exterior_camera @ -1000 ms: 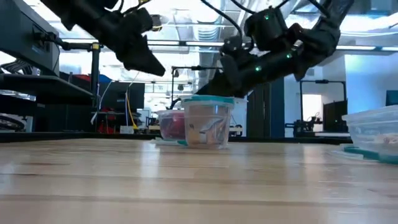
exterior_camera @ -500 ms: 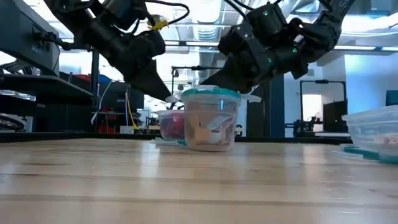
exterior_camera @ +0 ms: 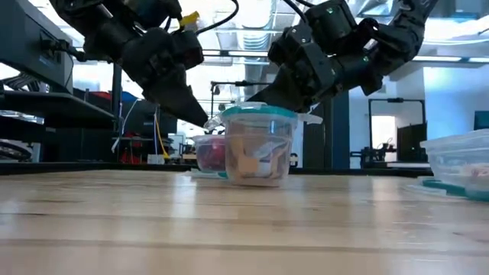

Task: Sort candy
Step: Close the small circular transparent bin

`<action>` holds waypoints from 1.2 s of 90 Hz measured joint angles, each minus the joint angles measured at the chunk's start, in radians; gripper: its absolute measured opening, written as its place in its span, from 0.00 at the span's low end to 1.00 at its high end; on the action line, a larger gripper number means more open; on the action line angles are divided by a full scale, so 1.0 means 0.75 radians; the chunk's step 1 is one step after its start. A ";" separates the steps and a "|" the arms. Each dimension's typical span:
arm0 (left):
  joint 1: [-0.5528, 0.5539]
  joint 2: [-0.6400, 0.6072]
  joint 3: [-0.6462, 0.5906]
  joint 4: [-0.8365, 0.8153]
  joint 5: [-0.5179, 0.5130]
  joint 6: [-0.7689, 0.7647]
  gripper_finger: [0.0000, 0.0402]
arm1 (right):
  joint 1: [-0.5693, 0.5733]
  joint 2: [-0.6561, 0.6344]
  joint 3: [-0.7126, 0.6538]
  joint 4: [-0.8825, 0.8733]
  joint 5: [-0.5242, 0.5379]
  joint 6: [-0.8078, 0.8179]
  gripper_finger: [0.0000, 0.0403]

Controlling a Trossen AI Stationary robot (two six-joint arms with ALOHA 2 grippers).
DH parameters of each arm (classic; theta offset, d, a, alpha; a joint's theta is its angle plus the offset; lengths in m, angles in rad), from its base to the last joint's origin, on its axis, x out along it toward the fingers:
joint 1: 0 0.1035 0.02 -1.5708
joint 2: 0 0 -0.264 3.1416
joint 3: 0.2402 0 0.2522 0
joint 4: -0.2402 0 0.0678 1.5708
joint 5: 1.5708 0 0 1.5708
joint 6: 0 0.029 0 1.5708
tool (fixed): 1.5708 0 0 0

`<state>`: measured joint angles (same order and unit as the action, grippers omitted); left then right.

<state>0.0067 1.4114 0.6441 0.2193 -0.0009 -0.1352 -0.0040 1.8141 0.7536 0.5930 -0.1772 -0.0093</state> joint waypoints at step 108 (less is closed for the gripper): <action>-0.015 -0.021 0.259 -0.240 0.108 -0.031 0.27 | 0.066 -0.551 -0.008 -0.560 0.064 0.112 0.34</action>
<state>-0.0048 1.3960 0.8387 0.0391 0.0802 -0.1587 0.0452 1.4010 0.7475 0.1727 -0.1291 0.0746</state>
